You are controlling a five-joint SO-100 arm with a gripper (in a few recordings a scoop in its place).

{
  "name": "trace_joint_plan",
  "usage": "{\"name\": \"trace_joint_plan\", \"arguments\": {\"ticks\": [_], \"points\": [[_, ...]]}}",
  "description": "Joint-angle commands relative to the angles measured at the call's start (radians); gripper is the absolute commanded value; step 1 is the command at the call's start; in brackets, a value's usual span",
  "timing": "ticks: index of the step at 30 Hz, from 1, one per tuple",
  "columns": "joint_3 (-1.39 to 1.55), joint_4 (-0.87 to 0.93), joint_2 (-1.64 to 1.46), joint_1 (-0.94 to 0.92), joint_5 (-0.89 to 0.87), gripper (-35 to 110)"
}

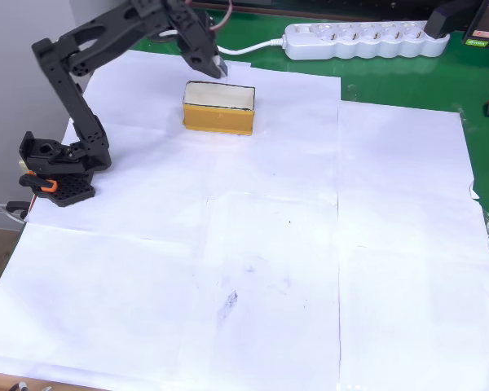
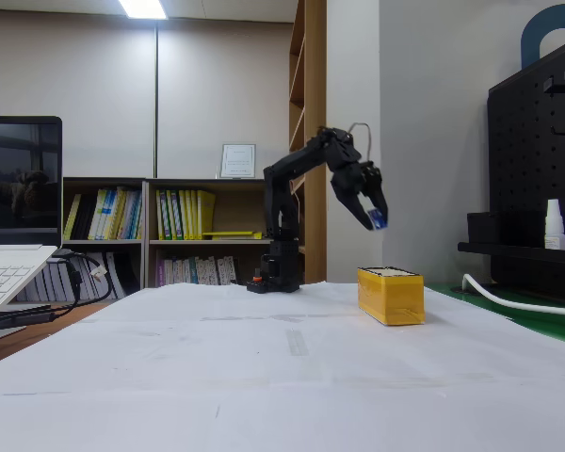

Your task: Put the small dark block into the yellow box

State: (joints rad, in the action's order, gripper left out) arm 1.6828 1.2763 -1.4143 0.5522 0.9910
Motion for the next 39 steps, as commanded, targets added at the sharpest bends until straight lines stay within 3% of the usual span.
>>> {"name": "trace_joint_plan", "arguments": {"ticks": [1, 15, 18, 25, 35, 39], "points": [[0.021, -0.029, -0.038, 0.021, 0.026, 0], [0.005, -0.023, -0.129, 0.04, 0.021, 2], [0.003, -0.015, -0.13, 0.028, -0.008, 27], [0.008, 0.006, -0.106, 0.008, 0.006, 41], [0.034, -0.031, 0.236, -0.091, 0.143, 45], [-0.092, -0.069, 0.43, -0.192, 0.175, 45]]}}
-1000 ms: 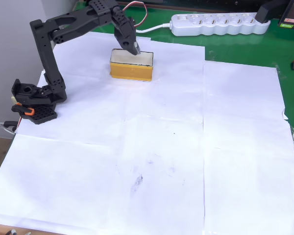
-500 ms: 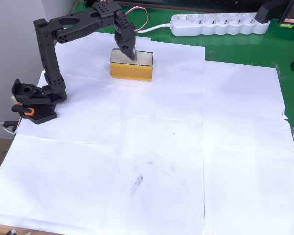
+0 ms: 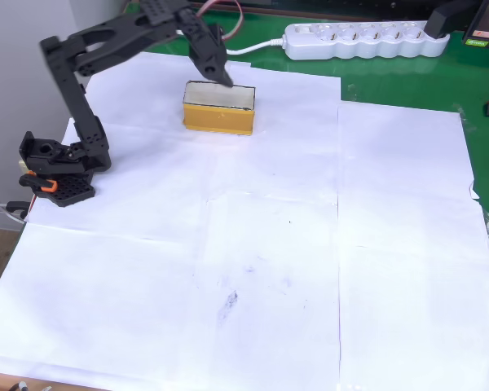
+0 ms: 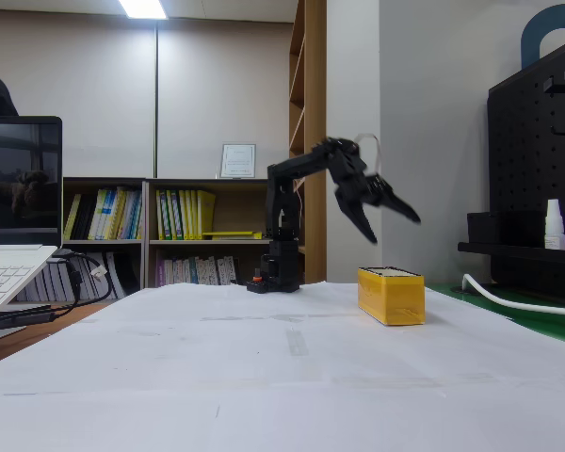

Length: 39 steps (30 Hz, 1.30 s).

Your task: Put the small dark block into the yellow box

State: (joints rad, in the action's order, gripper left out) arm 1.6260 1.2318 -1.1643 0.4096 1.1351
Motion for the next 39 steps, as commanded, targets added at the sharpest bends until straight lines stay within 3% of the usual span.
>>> {"name": "trace_joint_plan", "arguments": {"ticks": [1, 3, 11, 15, 16, 22, 31, 39], "points": [[-0.094, -0.038, 0.225, -0.08, 0.049, 45], [-0.256, -0.1, 0.327, -0.143, 0.077, 45], [-0.977, -0.649, 0.615, -0.336, 0.173, 41], [-1.215, -0.666, 0.792, -0.376, 0.209, 12], [-1.278, -0.653, 0.859, -0.383, 0.227, 5], [-1.522, -0.531, 1.1, -0.411, 0.308, 0], [-1.522, -0.02, 1.252, -0.391, 0.311, 0], [-1.522, 0.25, 1.353, -0.374, 0.311, 0]]}}
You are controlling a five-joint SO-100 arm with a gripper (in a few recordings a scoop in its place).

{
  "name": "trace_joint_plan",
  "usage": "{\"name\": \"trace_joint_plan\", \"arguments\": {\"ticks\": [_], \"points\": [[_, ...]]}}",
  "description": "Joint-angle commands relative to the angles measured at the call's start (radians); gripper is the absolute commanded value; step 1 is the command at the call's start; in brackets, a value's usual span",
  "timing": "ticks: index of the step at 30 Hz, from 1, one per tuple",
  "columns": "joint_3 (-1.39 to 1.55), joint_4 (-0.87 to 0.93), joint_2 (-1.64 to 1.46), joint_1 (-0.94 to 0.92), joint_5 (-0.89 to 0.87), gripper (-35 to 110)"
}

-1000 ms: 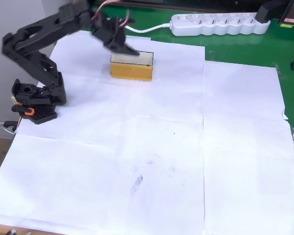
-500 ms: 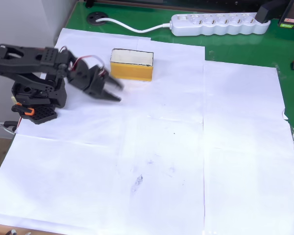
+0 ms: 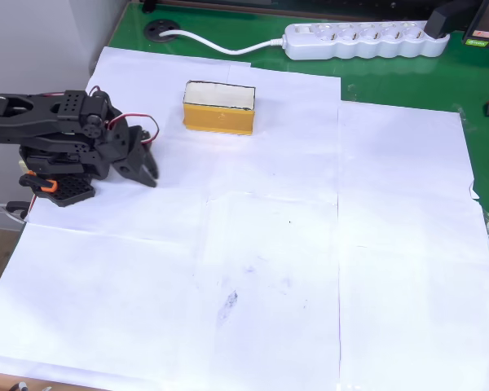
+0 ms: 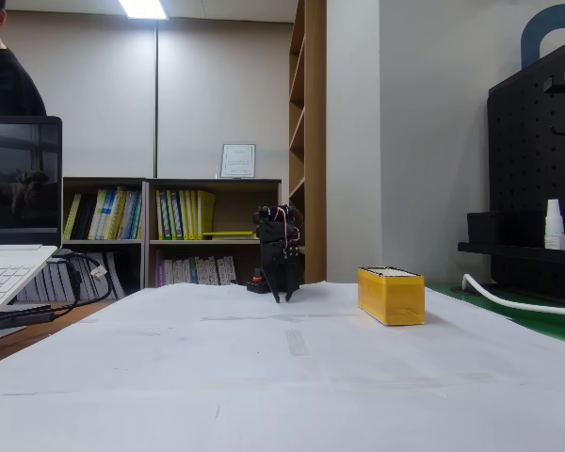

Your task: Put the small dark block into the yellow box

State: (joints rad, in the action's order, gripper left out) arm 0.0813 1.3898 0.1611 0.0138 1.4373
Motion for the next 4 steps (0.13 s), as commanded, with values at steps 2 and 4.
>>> {"name": "trace_joint_plan", "arguments": {"ticks": [2, 4], "points": [[0.023, 0.094, 0.028, 0.031, -0.017, 0], [0.023, 0.092, 0.028, 0.037, -0.02, 0]]}}
